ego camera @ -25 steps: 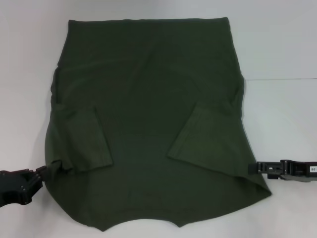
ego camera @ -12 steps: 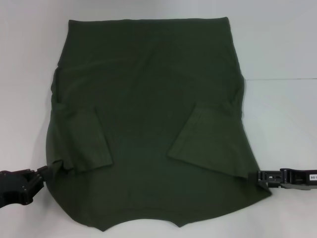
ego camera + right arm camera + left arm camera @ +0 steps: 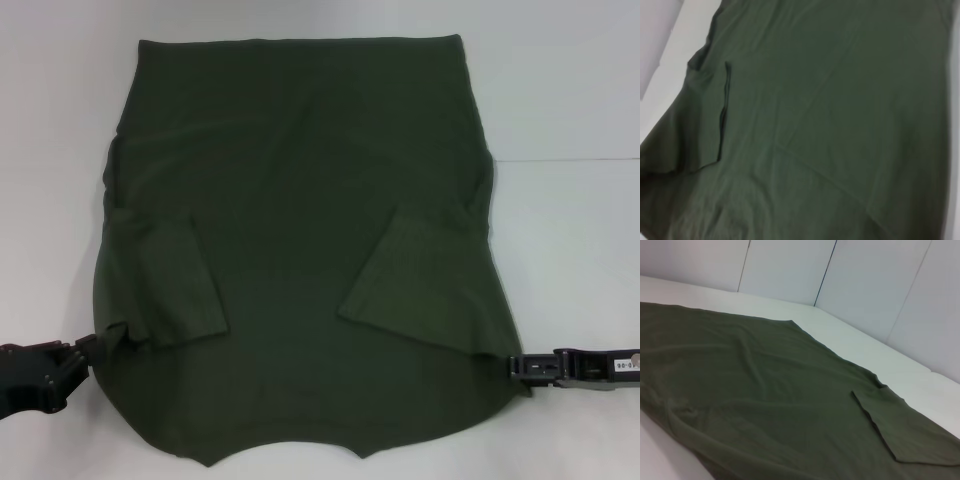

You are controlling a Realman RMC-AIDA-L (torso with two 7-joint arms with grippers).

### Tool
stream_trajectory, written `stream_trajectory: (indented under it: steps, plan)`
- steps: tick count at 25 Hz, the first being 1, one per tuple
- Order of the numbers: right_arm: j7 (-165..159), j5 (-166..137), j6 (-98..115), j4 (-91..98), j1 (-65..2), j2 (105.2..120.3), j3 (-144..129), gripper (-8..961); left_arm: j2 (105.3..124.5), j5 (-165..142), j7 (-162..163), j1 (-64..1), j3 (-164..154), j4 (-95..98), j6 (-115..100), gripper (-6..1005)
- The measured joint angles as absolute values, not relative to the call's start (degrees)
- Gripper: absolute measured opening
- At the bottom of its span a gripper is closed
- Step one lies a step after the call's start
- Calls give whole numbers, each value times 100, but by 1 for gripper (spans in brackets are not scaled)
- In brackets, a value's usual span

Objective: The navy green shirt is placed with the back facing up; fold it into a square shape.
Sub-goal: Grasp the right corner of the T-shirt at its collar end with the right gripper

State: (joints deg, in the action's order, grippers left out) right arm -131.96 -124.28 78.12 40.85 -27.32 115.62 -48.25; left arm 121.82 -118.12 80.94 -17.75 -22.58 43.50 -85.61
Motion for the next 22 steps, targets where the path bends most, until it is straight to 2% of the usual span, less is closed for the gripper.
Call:
stream_trajectory:
  steps: [15,20,22]
  plan:
    - [-13175,-12427,7885,4007,-2939,11645,-4891,911,12176,-11812,8071,-1777,-2259,4292,-8516,43]
    - [-13227,-12427,7861,3947,-2967,11622,-4955,864,12172,-11812,8068,-1782,-2259,4289,-8516,43]
    - [-13220,-12428,7861,3864,-2999,11595,-4956,790,12172,-11812,8061,-1785,-2258,4289,-8516,43]
